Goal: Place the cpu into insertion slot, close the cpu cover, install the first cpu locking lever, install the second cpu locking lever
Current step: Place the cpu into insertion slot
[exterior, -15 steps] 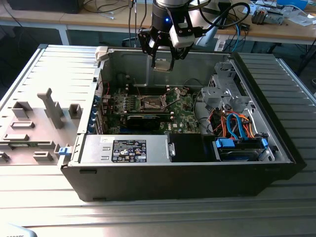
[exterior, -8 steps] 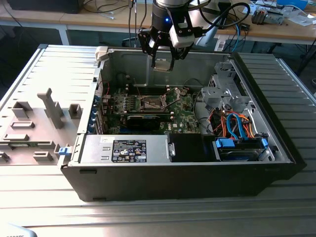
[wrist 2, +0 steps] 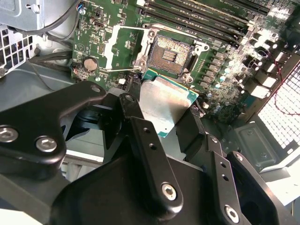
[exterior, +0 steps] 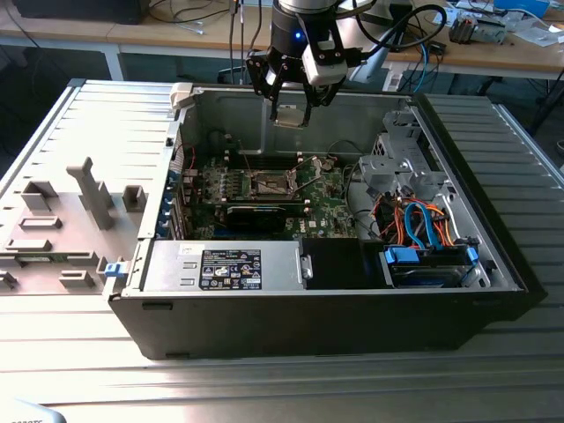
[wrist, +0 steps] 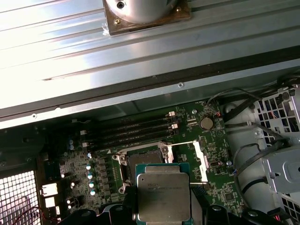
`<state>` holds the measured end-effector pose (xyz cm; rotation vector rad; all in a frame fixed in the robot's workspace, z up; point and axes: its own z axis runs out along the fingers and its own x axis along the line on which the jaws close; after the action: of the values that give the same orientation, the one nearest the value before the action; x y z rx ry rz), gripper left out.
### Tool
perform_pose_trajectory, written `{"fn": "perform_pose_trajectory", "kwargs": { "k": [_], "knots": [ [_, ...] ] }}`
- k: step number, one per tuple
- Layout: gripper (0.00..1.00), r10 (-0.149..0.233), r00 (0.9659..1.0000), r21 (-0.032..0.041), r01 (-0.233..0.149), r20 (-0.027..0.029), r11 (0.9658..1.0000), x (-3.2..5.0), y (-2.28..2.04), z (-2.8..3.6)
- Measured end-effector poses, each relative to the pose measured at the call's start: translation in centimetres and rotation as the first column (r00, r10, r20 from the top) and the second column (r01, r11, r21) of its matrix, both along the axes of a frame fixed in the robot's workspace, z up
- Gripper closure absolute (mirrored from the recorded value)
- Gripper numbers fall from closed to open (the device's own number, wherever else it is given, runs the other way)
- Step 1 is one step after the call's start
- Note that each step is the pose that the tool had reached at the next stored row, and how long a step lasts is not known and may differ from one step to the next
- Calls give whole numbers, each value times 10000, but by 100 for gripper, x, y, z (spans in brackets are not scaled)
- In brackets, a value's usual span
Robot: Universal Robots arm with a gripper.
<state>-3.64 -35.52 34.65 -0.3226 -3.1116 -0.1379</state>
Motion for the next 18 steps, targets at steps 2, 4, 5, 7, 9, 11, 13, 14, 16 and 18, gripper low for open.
{"fn": "perform_pose_trajectory", "kwargs": {
  "k": [2, 4, 5, 7, 9, 11, 13, 14, 16, 18],
  "knots": [
    [46, -11, 10000, -1, 11, 0, 10000, 0, 0, 0],
    [46, -17, 10000, 0, 17, 0, 10000, 0, 0, 0],
    [46, -20, 10000, 0, 20, 0, 10000, 0, 0, 0],
    [46, -31, 10000, -1, 31, 0, 10000, 0, 0, 0],
    [46, -46, 10000, 0, 46, 0, 10000, 0, 0, 0],
    [46, -66, 10000, -1, 66, 0, 10000, 0, 0, 0],
    [46, -88, 10000, 0, 88, 0, 10000, 0, 0, 0],
    [46, -97, 10000, -1, 97, 0, 10000, 0, 0, 0],
    [46, -113, 9999, 0, 113, 0, 9999, 0, 0, 0],
    [46, -133, 9999, 0, 133, 0, 9999, 0, 0, 0]
  ]
}}
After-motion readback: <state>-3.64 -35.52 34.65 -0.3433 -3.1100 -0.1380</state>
